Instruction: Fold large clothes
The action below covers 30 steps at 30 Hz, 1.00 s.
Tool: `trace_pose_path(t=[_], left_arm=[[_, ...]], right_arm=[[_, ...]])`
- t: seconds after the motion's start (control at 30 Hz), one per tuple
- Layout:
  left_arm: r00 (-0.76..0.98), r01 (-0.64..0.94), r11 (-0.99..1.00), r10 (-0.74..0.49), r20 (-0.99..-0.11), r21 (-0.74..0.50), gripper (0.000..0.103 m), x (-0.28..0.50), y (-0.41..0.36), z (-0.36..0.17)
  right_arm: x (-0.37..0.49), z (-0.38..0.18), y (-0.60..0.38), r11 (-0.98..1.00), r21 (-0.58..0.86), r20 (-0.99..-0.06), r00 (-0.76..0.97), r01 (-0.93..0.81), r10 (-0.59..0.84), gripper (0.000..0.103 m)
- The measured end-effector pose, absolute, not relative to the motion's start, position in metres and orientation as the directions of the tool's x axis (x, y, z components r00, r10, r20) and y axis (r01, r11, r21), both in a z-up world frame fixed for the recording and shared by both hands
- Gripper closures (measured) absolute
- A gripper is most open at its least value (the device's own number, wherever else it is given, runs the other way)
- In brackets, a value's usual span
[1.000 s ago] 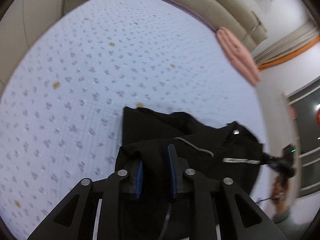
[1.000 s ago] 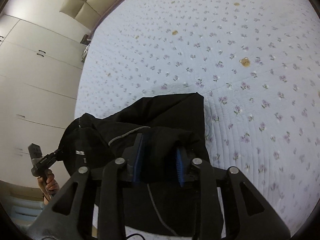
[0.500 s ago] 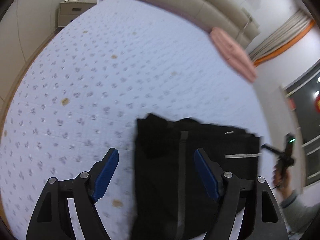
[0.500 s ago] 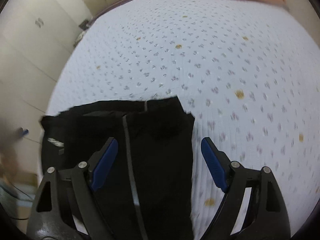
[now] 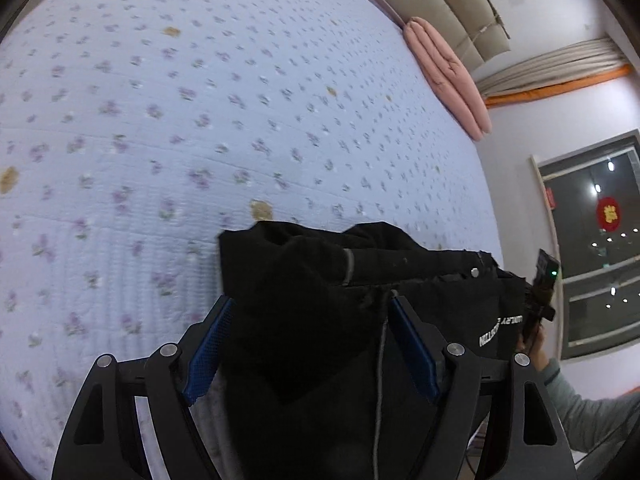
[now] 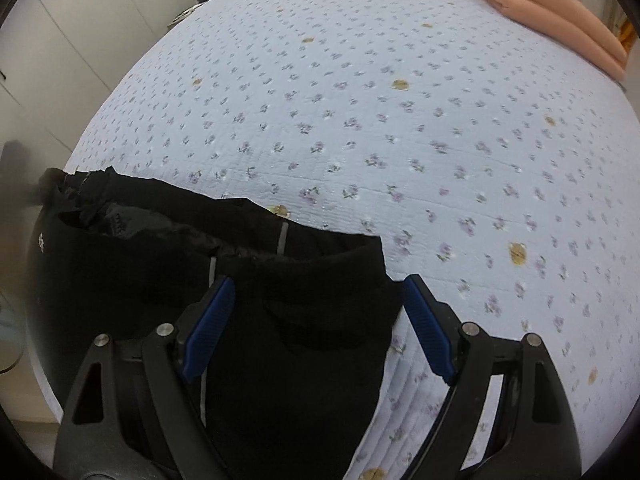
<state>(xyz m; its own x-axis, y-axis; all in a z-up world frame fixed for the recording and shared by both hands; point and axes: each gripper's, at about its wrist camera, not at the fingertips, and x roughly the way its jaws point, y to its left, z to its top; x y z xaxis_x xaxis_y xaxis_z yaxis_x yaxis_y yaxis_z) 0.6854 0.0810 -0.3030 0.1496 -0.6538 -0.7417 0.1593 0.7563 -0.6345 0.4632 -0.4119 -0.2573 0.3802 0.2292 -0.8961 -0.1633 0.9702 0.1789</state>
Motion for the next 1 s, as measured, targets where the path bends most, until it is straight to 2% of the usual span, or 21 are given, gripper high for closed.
trace_pose_path(t=[0.03,0.07,0.1,0.13,0.17,0.2,0.33,0.47,0.53,0.63,0.73,0.87,1.0], left_arm=[[0.155,0.164,0.758,-0.652,-0.742,-0.631,0.026,0.685,0.079,-0.302],[0.166,0.173,0.770,-0.637,-0.752,-0.614,0.037,0.684,0.074,-0.302],[0.171,0.183,0.780,-0.624,-0.762,-0.598,0.058,0.683,0.072,-0.300],[0.174,0.200,0.788,-0.613,-0.771,-0.582,0.070,0.681,0.067,-0.299],[0.184,0.210,0.794,-0.605,-0.775,-0.570,0.085,0.680,0.065,-0.296],[0.206,0.233,0.801,-0.595,-0.777,-0.552,0.089,0.675,0.062,-0.289],[0.303,0.264,0.832,-0.551,-0.777,-0.488,0.091,0.662,0.064,-0.255],[0.432,0.285,0.807,-0.590,-0.682,-0.517,0.091,0.665,0.075,-0.197],[0.465,0.289,0.823,-0.568,-0.679,-0.489,0.091,0.678,0.068,-0.188],[0.448,0.254,0.872,-0.489,-0.748,-0.418,0.091,0.704,0.057,-0.213],[0.306,0.165,0.908,-0.419,-0.855,-0.386,0.091,0.726,0.050,-0.285],[0.266,0.111,0.918,-0.397,-0.879,-0.381,0.084,0.725,0.046,-0.334],[0.284,0.094,0.917,-0.397,-0.873,-0.387,0.081,0.728,0.050,-0.335]], right_arm=[[0.463,-0.257,-0.411,0.968,0.186,-0.895,0.378,-0.165,0.237,0.027],[0.462,-0.259,-0.411,0.965,0.201,-0.897,0.365,-0.168,0.250,0.040],[0.462,-0.260,-0.410,0.964,0.205,-0.899,0.356,-0.170,0.254,0.066],[0.461,-0.261,-0.410,0.966,0.194,-0.906,0.348,-0.169,0.243,0.078],[0.458,-0.260,-0.409,0.973,0.160,-0.909,0.360,-0.164,0.210,0.083],[0.454,-0.257,-0.409,0.976,0.144,-0.907,0.373,-0.161,0.195,0.087],[0.432,-0.216,-0.419,0.995,0.067,-0.873,0.479,-0.067,0.091,0.092],[0.428,-0.155,-0.424,0.999,-0.014,-0.798,0.603,-0.031,0.007,0.097],[0.443,-0.149,-0.420,0.998,-0.058,-0.779,0.627,-0.017,-0.035,0.097],[0.481,-0.184,-0.416,0.996,-0.092,-0.813,0.577,0.015,-0.084,0.097],[0.510,-0.250,-0.411,0.991,-0.129,-0.887,0.445,0.021,-0.125,0.097],[0.517,-0.323,-0.406,0.988,-0.153,-0.938,0.309,0.034,-0.156,0.096],[0.518,-0.325,-0.401,0.983,-0.177,-0.931,0.315,0.049,-0.183,0.095]])
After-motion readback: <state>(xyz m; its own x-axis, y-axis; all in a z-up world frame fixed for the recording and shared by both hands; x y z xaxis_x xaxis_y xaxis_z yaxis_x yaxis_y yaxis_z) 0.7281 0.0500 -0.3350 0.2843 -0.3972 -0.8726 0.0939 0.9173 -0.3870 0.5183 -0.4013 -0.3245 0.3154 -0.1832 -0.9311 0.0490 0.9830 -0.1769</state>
